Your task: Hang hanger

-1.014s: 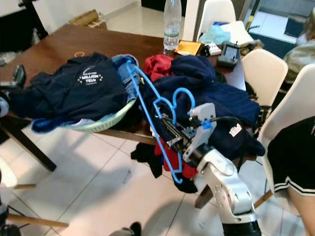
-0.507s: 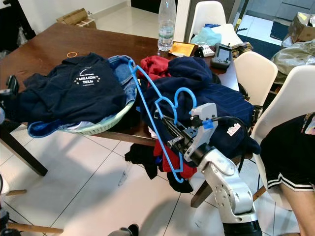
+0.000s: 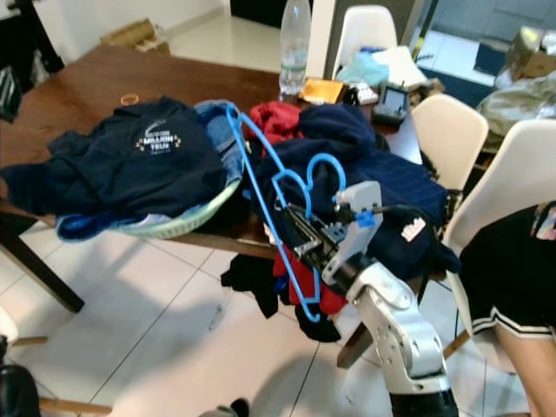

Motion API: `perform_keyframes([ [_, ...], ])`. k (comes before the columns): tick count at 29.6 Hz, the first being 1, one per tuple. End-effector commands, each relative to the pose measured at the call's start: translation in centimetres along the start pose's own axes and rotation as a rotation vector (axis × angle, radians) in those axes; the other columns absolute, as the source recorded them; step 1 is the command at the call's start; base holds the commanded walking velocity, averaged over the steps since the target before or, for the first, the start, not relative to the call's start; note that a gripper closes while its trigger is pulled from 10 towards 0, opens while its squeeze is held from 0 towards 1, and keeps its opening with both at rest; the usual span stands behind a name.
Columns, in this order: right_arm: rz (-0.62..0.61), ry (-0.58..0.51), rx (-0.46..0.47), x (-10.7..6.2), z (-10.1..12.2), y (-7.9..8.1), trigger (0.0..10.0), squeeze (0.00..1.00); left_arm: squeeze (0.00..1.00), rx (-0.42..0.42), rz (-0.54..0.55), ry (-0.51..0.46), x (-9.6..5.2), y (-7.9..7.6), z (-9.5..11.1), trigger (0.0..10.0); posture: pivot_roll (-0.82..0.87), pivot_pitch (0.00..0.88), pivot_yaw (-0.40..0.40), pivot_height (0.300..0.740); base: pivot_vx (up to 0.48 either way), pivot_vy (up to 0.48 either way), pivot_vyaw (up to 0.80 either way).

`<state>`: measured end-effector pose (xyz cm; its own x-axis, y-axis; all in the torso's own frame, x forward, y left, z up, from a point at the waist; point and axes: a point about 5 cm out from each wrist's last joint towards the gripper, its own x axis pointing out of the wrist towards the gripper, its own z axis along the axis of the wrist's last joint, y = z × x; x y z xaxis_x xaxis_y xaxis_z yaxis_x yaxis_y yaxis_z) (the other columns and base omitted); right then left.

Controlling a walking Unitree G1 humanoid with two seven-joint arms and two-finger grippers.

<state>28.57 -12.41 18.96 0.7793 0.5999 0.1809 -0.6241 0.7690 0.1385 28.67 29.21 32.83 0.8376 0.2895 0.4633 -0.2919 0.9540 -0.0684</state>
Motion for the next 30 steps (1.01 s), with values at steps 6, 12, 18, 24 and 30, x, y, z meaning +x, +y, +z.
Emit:
perform_keyframes([
  [6,-0.025,-0.016,0.014,0.2,0.2,-0.2,10.0,0.00,0.00,-0.006,-0.037,0.030,-0.2,-0.8,-0.7,10.0,0.13,0.168,-0.048,0.740,0.347,0.000,0.00],
  [12,-0.081,-0.032,0.023,0.3,0.4,-0.8,10.0,0.00,0.00,-0.024,-0.095,0.041,-0.1,-1.8,-1.0,10.0,0.13,0.168,-0.038,0.740,0.373,0.000,0.00],
  [18,-0.121,-0.038,0.028,0.3,0.5,-1.3,10.0,0.00,0.00,-0.046,-0.145,0.049,0.2,-2.7,-1.2,10.0,0.13,0.166,-0.038,0.740,0.372,0.000,-0.24],
  [24,-0.163,-0.065,0.035,0.1,1.2,-2.1,10.0,0.00,0.00,-0.082,-0.234,0.072,0.2,-4.4,-1.6,10.0,0.13,0.166,-0.033,0.740,0.302,0.000,-0.80],
  [30,-0.178,-0.078,0.028,-0.1,1.4,-2.3,10.0,0.00,0.00,-0.114,-0.173,0.169,-0.8,-4.0,-3.8,10.0,0.12,0.168,-0.034,0.740,0.042,0.000,-0.13],
])
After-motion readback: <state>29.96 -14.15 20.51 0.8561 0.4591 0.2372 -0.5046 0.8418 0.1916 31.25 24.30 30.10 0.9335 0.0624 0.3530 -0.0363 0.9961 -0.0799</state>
